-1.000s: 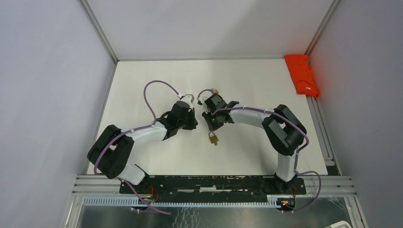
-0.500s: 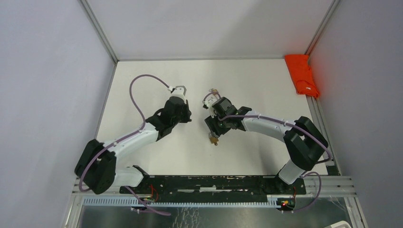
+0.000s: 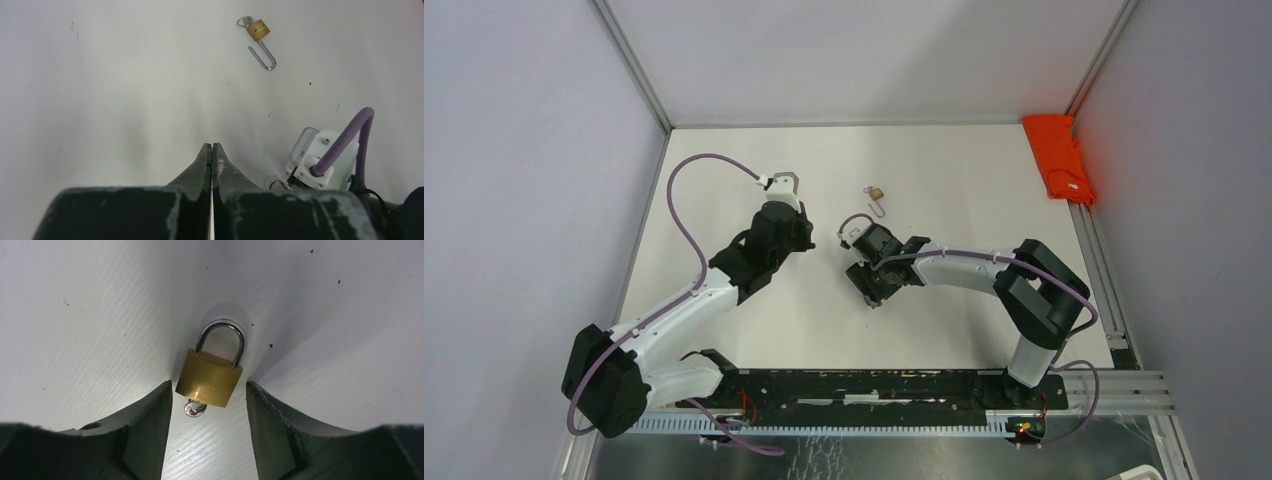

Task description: Unlock with the key

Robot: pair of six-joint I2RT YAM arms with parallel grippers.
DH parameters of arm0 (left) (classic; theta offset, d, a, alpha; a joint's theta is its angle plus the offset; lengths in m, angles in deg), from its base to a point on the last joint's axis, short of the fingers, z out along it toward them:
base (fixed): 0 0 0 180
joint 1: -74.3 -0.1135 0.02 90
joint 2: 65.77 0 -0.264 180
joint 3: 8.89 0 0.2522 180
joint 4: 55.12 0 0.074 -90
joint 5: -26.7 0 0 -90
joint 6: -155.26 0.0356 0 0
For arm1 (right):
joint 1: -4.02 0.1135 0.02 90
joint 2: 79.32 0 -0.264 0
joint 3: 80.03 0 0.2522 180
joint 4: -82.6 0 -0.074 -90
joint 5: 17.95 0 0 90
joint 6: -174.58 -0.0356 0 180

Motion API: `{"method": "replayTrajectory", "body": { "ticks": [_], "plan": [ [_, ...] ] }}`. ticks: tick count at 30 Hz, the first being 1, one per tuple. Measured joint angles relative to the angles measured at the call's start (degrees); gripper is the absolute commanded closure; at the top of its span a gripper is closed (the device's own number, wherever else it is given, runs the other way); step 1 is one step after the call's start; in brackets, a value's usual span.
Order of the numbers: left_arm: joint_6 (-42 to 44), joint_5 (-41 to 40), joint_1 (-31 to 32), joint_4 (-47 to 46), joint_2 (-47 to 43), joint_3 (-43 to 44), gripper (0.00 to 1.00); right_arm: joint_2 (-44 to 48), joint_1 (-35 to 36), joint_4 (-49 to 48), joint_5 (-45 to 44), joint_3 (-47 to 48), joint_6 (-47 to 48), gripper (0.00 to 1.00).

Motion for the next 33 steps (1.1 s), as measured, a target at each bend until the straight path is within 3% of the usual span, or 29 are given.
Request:
{"method": "replayTrajectory", "body": {
  "ticks": [4, 6, 8, 11, 14, 22, 23, 25, 26, 29, 33],
  "plan": [
    [0.0, -0.2, 0.0, -0.1, -1.1, -0.1, 0.98, -0.5, 0.4, -0.5, -1.0, 0.2, -1.5, 0.43],
    [0.0, -0.2, 0.0, -0.2, -1.1, -0.4, 0.98, -1.2, 0.7, -0.8, -1.5, 1.0, -2.3, 0.57],
    [0.0, -0.2, 0.0, -0.2, -1.1, -0.8, 0.98, -2.1, 0.9, -1.1, -2.4, 1.9, -2.9, 0.78],
    [0.0, -0.6, -0.1, -0.2, -1.1, -1.5, 0.98, -2.9, 0.9, -1.5, -3.0, 2.7, -3.8, 0.94],
    [0.0, -1.6, -0.2, -0.3, -1.1, -1.9, 0.98, -2.5, 1.0, -1.4, -3.5, 2.6, -4.2, 1.0],
    [0.5, 1.6, -0.4, -8.5, -3.7, -10.9, 0.97, 5.2, -1.0, -2.0, -3.5, 3.1, -1.5, 1.0],
    [0.7, 2.5, -0.4, -10.4, -4.0, -12.7, 0.96, 5.7, -1.7, -1.8, -2.5, 2.4, -1.0, 0.95],
    [1.0, 4.7, -0.4, -13.4, -4.4, -15.8, 0.96, 5.9, -3.1, -0.9, 0.3, 1.0, -0.1, 0.75],
    [1.0, 5.7, -0.4, -14.6, -4.4, -16.9, 0.96, 5.9, -3.4, 0.2, 1.7, 0.3, 0.9, 0.71],
    [1.0, 8.1, -0.4, -16.2, -4.3, -18.0, 0.95, 5.9, -4.6, 1.6, 4.3, -0.7, 2.7, 0.65],
    [1.0, 10.8, -0.4, -16.6, -4.3, -17.5, 0.95, 6.8, -4.6, 1.7, 6.9, -2.7, 3.9, 0.66]
  ]
}}
